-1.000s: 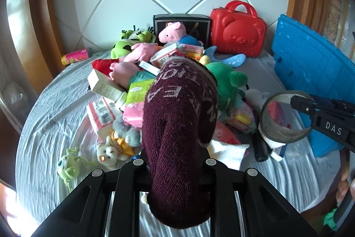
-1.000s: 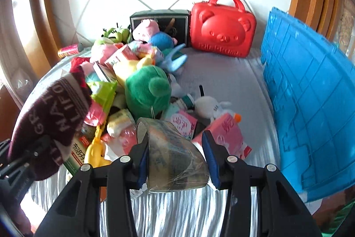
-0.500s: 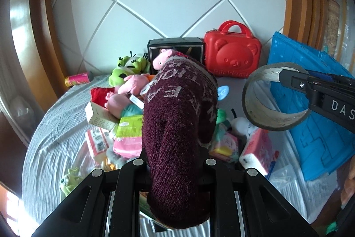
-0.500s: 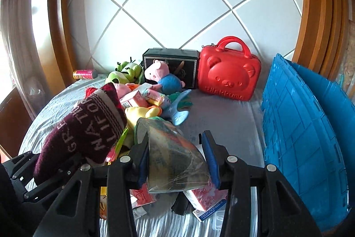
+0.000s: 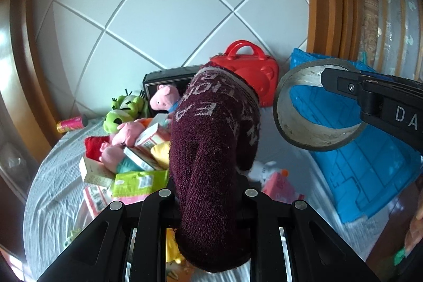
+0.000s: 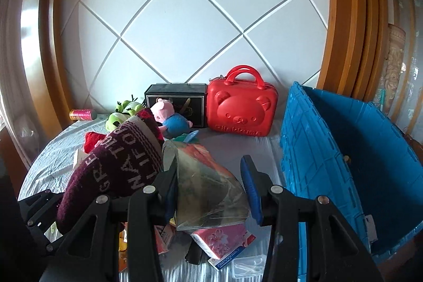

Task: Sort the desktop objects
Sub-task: 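Carry the maroon sock and clear-wrapped pack over the blue crate with both tools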

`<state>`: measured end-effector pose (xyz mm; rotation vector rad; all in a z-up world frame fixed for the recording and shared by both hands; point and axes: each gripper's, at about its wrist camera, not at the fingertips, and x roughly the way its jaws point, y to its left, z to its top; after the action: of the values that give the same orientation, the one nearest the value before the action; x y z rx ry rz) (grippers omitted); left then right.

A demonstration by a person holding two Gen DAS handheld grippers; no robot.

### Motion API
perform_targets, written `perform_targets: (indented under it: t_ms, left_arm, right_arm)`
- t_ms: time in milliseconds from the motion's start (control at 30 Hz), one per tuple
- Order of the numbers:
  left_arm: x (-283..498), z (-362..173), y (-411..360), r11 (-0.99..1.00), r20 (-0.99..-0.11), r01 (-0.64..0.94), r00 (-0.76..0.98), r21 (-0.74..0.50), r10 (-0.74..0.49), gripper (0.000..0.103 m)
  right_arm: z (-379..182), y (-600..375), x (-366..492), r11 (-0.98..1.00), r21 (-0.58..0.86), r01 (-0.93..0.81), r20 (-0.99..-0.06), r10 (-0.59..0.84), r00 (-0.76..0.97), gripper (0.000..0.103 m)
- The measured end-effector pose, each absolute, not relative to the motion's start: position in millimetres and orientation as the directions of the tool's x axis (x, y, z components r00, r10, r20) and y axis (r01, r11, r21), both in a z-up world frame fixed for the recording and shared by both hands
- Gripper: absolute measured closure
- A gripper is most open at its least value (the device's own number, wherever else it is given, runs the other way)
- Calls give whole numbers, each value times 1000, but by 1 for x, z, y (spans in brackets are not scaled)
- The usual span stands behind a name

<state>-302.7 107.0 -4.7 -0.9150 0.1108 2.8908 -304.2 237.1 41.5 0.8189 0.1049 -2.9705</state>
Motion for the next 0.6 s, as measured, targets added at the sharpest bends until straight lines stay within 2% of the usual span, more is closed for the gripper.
perform_targets:
  t_ms: [300,600]
  left_arm:
    - [-316,30,208,-980,-511,-198,-846,32,155,83]
    - [-313,73,353,-958,-439,-286,-864,22,248,83]
  right_arm:
    - [78,329,-292,-998,-61,1,-435,25,-900,60]
    - [118,477,-256,-992,-48,-115,-338,125,-933,60]
